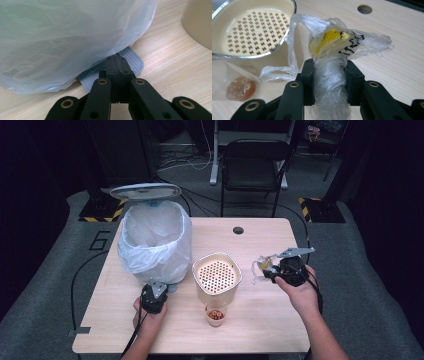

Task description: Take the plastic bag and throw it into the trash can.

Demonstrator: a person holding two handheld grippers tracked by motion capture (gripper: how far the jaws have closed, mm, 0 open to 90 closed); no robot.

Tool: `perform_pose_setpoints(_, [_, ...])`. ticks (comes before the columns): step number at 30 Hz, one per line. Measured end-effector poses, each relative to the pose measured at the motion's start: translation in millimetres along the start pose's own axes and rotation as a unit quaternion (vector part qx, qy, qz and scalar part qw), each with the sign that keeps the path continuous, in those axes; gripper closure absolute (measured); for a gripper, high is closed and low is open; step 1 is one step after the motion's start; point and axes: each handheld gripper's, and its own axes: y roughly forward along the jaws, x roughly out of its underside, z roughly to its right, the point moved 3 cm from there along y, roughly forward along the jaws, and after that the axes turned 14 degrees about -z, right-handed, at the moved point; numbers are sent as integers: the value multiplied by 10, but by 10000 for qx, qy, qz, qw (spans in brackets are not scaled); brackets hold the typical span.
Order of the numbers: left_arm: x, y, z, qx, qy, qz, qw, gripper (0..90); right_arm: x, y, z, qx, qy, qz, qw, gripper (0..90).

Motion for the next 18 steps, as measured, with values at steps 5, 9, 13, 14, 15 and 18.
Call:
perform_pose_setpoints(5, [3, -1, -6, 97, -44, -28, 9999, 899, -194, -163, -46, -122, -87, 150, 9998, 658])
perform_pose_setpoints(9, [3, -2, -5, 97, -43, -35, 9999, 899, -303, -225, -102, -197, -179, 193, 9995, 658])
perform_pose_setpoints(13, [-1, -2, 6, -38, 46, -18, 10000, 899, -458, -286, -195, -230, -366, 233, 9988, 657])
perform_pose_setpoints(14, [0, 0, 3, -28, 32, -3, 10000, 899, -532, -319, -257, -279, -429, 232, 9984, 656])
perform_pose_setpoints(15, [0, 0, 3, -28, 32, -3, 10000, 898, -532, -319, -257, -279, -429, 232, 9984, 656])
perform_pose_setpoints(18, [2, 0, 19, -31, 30, -19, 10000, 899, -691, -362, -403, -418, -639, 304, 9966, 654])
